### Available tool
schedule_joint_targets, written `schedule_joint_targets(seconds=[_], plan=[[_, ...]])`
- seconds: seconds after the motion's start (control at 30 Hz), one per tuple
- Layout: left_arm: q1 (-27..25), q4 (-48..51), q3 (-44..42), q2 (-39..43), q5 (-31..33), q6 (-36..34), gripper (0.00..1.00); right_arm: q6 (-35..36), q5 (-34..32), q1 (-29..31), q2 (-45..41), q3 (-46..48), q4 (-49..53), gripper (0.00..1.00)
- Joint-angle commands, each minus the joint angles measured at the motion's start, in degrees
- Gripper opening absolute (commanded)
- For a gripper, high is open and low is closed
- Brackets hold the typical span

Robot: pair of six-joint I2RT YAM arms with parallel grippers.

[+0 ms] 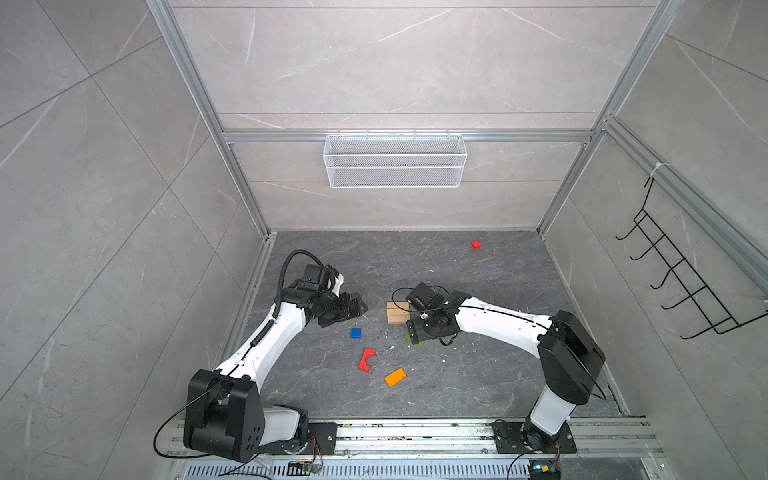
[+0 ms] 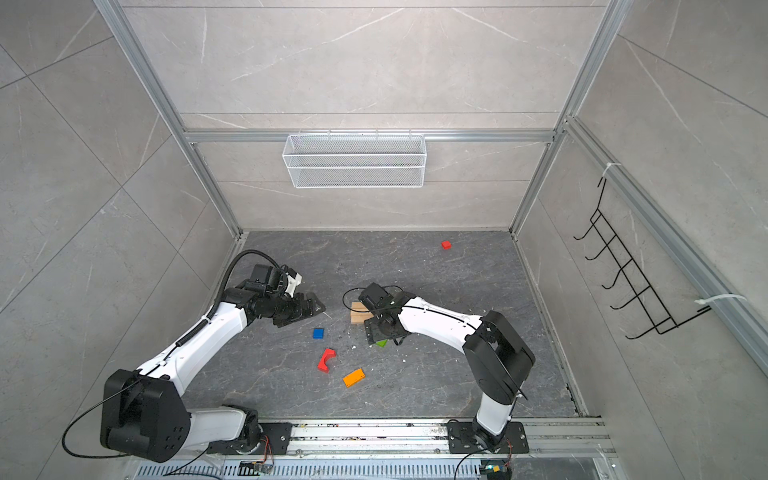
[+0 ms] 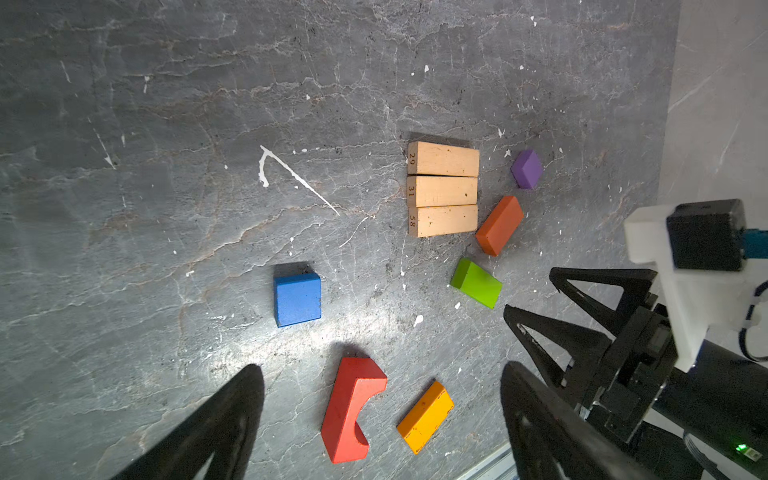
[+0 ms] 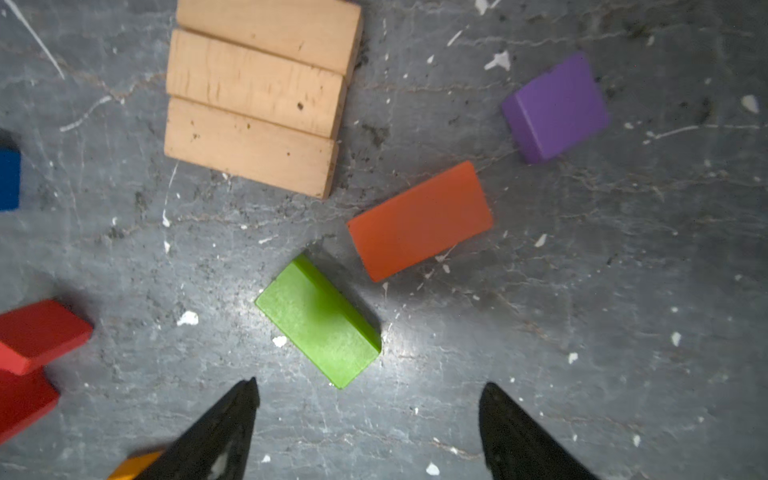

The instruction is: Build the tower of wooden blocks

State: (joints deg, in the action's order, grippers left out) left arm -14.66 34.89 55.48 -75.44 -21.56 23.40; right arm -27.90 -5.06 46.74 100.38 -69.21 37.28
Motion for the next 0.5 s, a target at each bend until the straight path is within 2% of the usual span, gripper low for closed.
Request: schedule_joint_targets(seconds=[0.0,0.47], plan=[[-0.3,-1.4,-0.2,2.2,-0.9,1.4,0.91,5.1,2.8,0.1,-1.1,0.3,-2.5,0.79],[0.0,5.2,0.0,6.2,2.5,-3.1,0.93,8.8,4.2,1.5,7.7,-3.8,-3.5,0.72]])
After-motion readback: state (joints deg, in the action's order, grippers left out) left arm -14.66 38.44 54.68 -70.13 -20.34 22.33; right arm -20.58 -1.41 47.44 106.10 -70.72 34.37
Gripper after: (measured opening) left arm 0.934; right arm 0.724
